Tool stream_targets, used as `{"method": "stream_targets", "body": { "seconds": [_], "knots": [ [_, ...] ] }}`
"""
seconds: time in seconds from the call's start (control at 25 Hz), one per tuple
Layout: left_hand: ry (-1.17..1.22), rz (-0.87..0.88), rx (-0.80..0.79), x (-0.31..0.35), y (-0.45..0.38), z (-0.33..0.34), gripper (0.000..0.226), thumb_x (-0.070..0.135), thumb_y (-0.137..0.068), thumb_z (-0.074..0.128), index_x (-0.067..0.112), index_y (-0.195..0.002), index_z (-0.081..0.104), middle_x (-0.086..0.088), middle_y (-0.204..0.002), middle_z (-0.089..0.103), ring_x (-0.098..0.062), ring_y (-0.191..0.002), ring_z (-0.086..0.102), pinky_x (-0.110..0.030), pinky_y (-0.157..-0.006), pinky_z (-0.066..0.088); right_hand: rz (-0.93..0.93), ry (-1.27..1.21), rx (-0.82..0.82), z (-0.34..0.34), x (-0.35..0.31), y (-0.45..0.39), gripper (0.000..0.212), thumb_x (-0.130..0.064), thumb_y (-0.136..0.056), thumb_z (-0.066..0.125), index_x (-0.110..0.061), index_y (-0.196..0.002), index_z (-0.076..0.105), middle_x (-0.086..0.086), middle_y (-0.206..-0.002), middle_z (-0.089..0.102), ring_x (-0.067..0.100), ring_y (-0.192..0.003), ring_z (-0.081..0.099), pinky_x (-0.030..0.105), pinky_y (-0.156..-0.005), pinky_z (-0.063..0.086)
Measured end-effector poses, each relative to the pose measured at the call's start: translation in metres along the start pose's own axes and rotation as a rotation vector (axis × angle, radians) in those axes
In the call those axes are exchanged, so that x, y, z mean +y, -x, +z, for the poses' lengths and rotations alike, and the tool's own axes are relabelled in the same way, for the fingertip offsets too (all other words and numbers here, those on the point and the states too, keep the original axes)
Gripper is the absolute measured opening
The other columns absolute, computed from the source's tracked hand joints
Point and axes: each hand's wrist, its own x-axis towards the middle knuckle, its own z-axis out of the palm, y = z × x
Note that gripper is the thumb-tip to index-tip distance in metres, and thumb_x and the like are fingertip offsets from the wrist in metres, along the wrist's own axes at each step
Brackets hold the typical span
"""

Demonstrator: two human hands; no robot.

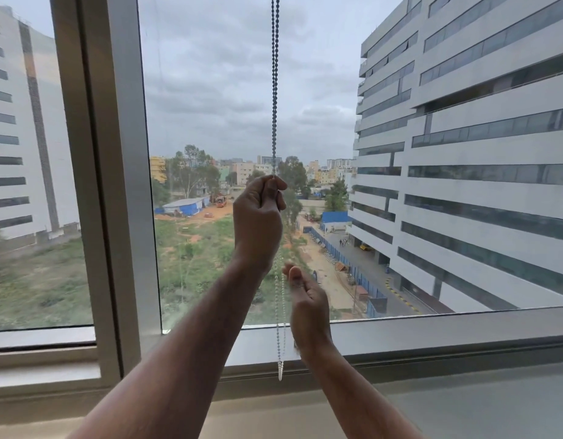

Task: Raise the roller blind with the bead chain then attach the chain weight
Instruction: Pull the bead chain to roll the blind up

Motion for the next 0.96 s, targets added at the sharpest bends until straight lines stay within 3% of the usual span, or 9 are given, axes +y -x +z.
{"method": "stream_targets", "body": {
  "seconds": [0.16, 0.36, 0.52, 0.68, 0.8, 0.96],
  "knots": [
    [-0.006, -0.032, 0.002, -0.02, 0.02, -0.006, 0.026, 0.009, -0.108, 0.049, 0.007, -0.093, 0.069, -0.001, -0.066, 0.05, -0.005, -0.05, 0.038, -0.024, -0.051, 0.032, -0.136, -0.024, 0.125, 0.006, -0.051, -0.034, 0.032, -0.027, -0.108, 0.046, -0.018, -0.131, 0.066, 0.0, -0.128, 0.072, 0.011, -0.121, 0.065, 0.027, -0.103, 0.051],
    [-0.011, -0.06, -0.013, -0.041, 0.046, -0.009, 0.03, 0.009, -0.108, 0.049, 0.012, -0.085, 0.069, 0.004, -0.061, 0.05, -0.003, -0.049, 0.037, -0.021, -0.049, 0.032, -0.213, -0.123, 0.045, 0.026, -0.122, -0.068, 0.029, -0.025, -0.107, 0.05, -0.012, -0.125, 0.068, 0.005, -0.112, 0.077, 0.018, -0.108, 0.072, 0.034, -0.093, 0.057],
    [-0.047, -0.113, -0.043, -0.06, 0.07, -0.014, 0.034, 0.009, -0.108, 0.048, 0.018, -0.081, 0.067, 0.012, -0.057, 0.049, -0.001, -0.047, 0.037, -0.018, -0.049, 0.03, -0.221, -0.203, -0.034, 0.041, -0.156, -0.077, 0.018, -0.019, -0.108, 0.05, -0.016, -0.104, 0.067, 0.002, -0.086, 0.075, 0.015, -0.073, 0.075, 0.027, -0.066, 0.058],
    [-0.043, -0.13, -0.064, -0.076, 0.089, -0.022, 0.034, 0.008, -0.109, 0.048, 0.019, -0.083, 0.067, 0.012, -0.06, 0.049, -0.002, -0.053, 0.04, -0.018, -0.051, 0.033, -0.245, -0.228, -0.001, 0.044, -0.158, -0.083, 0.022, -0.011, -0.107, 0.049, -0.01, -0.101, 0.071, 0.003, -0.064, 0.06, 0.006, -0.043, 0.052, 0.021, -0.042, 0.041],
    [-0.017, -0.206, -0.066, -0.087, 0.097, -0.026, 0.038, 0.01, -0.109, 0.048, 0.025, -0.083, 0.071, 0.011, -0.061, 0.051, -0.005, -0.054, 0.041, -0.021, -0.053, 0.034, -0.248, -0.203, 0.032, 0.042, -0.14, -0.077, 0.028, -0.009, -0.106, 0.047, -0.011, -0.091, 0.071, -0.001, -0.059, 0.048, 0.004, -0.042, 0.035, 0.019, -0.04, 0.028],
    [0.069, -0.358, -0.033, -0.096, 0.104, -0.031, 0.042, 0.012, -0.111, 0.045, 0.025, -0.087, 0.077, 0.003, -0.068, 0.068, -0.012, -0.06, 0.056, -0.02, -0.054, 0.045, -0.247, -0.159, 0.057, 0.039, -0.117, -0.066, 0.031, -0.008, -0.106, 0.048, -0.014, -0.084, 0.068, -0.003, -0.059, 0.046, 0.003, -0.045, 0.035, 0.017, -0.042, 0.028]
  ]
}}
